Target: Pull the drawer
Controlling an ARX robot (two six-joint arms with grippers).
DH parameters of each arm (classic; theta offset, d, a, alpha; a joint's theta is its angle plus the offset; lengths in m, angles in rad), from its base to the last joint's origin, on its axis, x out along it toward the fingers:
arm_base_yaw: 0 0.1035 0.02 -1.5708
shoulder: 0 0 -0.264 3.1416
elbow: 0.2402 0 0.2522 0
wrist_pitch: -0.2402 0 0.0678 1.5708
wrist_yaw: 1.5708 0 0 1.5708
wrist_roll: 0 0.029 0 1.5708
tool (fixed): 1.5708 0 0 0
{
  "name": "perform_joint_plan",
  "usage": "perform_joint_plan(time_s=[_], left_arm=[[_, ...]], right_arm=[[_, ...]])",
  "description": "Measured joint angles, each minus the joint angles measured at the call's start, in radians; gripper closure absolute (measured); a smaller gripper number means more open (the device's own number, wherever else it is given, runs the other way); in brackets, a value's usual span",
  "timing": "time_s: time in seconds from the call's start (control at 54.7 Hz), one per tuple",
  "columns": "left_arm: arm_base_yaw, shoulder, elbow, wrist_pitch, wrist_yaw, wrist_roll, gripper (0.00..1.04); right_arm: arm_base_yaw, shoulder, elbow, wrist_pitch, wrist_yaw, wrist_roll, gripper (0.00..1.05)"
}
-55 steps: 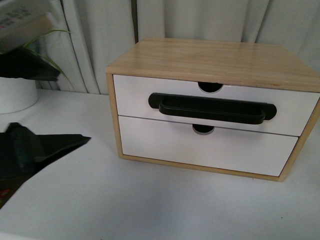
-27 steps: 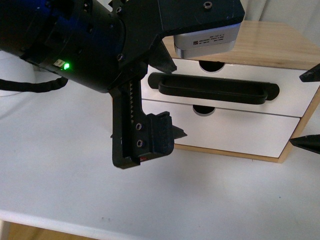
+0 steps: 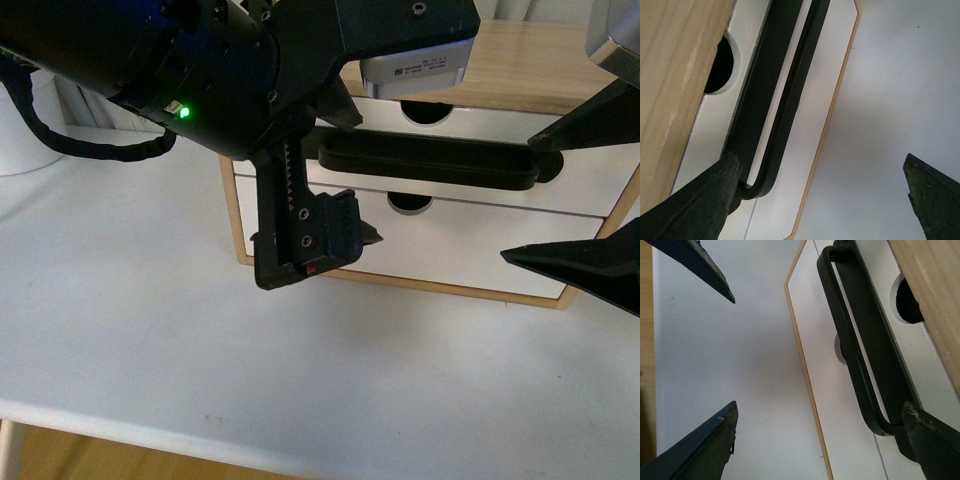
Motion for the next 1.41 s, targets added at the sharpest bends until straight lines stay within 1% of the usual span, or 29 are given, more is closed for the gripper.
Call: perform_joint_plan(time_s=[0.22,0.915,1.079,1.409], left_arm=[[0.008,0.034,0.003,0.023,0.016,-0.029,0.06],[0.021,0.095,0.044,0.027,0.025,-0.045,0.06],[0.021,0.1,0.056,-0.011,0.025,-0.023,0.06],[0.017,0.119,0.077,-0.039,-0.022,0.083,0.06]], right_arm=[[0.0,0.055,0.008,0.066,-0.021,0.042,0.09],[0.016,0.142,0.032,0.129,-0.012,0.073,0.09],[0.026,0.144,0.04,0.111,-0.012,0.072,0.09],[0.039,0.153,0.045,0.107,-0.001,0.061,0.09]])
